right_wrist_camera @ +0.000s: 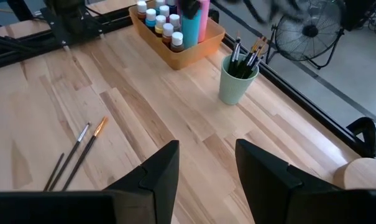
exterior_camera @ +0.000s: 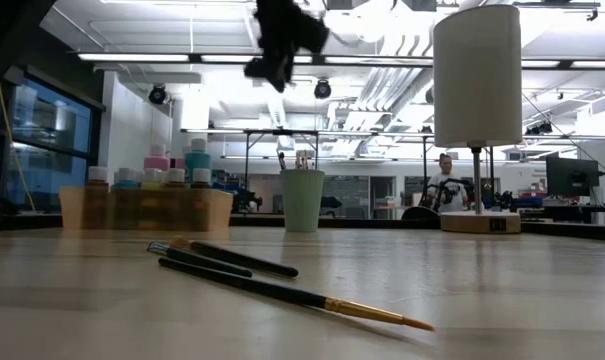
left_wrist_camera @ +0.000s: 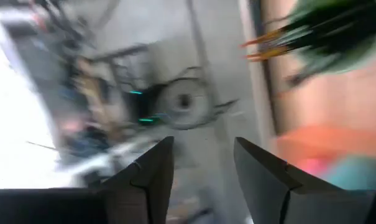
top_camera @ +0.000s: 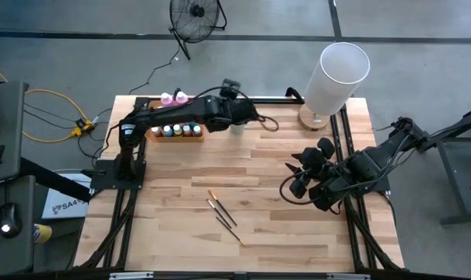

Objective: Pick & Place Paint Supplies
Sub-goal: Put the black paint brush into the green cup

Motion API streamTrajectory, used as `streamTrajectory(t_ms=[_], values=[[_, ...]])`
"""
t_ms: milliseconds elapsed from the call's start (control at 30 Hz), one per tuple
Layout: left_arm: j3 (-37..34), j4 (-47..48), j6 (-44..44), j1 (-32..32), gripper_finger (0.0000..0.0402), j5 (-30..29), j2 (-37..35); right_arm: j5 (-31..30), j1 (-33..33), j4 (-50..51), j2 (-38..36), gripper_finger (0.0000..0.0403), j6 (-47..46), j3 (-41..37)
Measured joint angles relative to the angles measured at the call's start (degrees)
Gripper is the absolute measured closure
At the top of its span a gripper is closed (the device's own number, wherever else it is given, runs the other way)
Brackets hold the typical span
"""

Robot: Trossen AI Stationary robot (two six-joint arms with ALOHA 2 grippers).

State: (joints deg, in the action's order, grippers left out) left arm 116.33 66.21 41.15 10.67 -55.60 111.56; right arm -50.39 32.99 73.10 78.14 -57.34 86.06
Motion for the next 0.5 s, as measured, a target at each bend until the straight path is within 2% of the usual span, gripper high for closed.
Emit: streamTrajectory(t_ms=[133,233,367,500], values=[[5.45,15.11,-28.28,-3.08,0.0241,9.12,-0.30,0.14,0.00,0.05,-0.28,0.0251,0.13,0.02],[6.49,23.79,-47.12,-4.77,0.0241,17.68,-0.72,0.26,0.00,0.09,-0.26,0.0251,0.13,0.02],[2.75,23.66,-62.25,-7.71,0.0241,25.30,-3.02,1.59,0.00,-0.02,-0.26,0.0251,-0.04,0.02],[-4.71,23.30,-74.31,-12.22,0.0241,26.08,-5.93,2.60,-0.17,0.09,-0.26,0.0251,-3.32,0.02]])
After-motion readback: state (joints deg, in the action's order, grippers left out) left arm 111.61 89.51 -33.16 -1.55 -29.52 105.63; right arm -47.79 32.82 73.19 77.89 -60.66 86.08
